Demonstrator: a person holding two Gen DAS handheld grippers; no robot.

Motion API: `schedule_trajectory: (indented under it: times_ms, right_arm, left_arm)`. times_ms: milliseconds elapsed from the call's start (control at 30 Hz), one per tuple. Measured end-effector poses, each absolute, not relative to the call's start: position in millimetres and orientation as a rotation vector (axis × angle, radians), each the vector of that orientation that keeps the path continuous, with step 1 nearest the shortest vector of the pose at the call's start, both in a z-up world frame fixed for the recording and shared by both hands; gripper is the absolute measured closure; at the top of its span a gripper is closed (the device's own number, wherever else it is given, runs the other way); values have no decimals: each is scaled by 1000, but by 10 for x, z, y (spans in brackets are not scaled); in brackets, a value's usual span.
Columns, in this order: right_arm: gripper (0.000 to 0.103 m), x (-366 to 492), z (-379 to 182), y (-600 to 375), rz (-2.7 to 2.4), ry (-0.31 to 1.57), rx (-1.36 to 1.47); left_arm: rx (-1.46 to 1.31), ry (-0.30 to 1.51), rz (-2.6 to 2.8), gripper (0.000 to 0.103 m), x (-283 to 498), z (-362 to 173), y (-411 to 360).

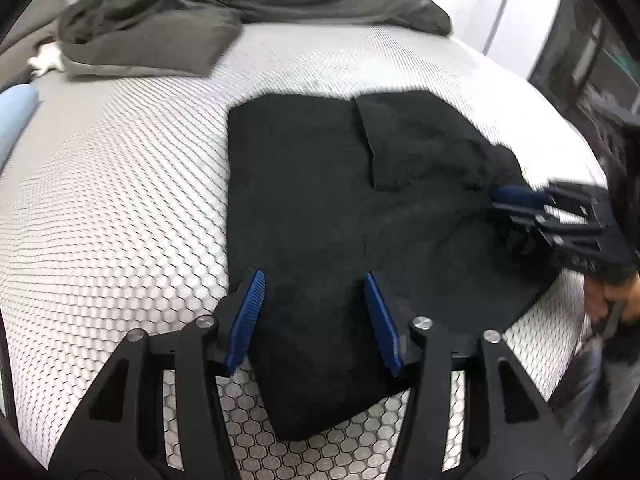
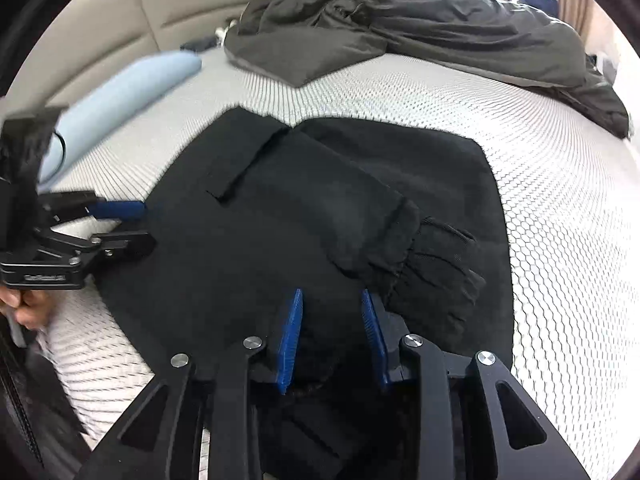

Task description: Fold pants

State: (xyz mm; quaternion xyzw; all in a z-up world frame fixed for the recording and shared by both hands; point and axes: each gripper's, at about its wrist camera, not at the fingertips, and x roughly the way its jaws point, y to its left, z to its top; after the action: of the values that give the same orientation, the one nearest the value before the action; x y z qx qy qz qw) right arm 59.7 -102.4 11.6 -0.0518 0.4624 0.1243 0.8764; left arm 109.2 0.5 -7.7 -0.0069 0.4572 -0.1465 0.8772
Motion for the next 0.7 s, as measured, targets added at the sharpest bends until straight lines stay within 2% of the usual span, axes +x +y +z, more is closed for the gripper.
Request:
schedule_trajectory:
  times_ms: [133,267,333,467,600,700]
  right_arm:
    - [70,572,307,-980,328,897,-22]
    - [69,894,148,-707,327,941,-35]
    - [70,987,-44,-677,298,1010,-82]
    - [73,962,-70,-930,195,1024,-180]
    - [74,916,32,-1156,231,1027,-94]
    - [70,914,194,-1093,270,971,-22]
  left_arm:
    - [-21,867,-328,54,1219,114,-130]
    - [8,963,-306,54,1576,-81,-349]
    - [27,971,-305,54,1503,-130,-390]
    - [48,982,-303,54,1472,-101,-252]
    - [-17,989,-295,57,1415,-12,-120]
    - [-17,913,-288,58,1397,177,-157]
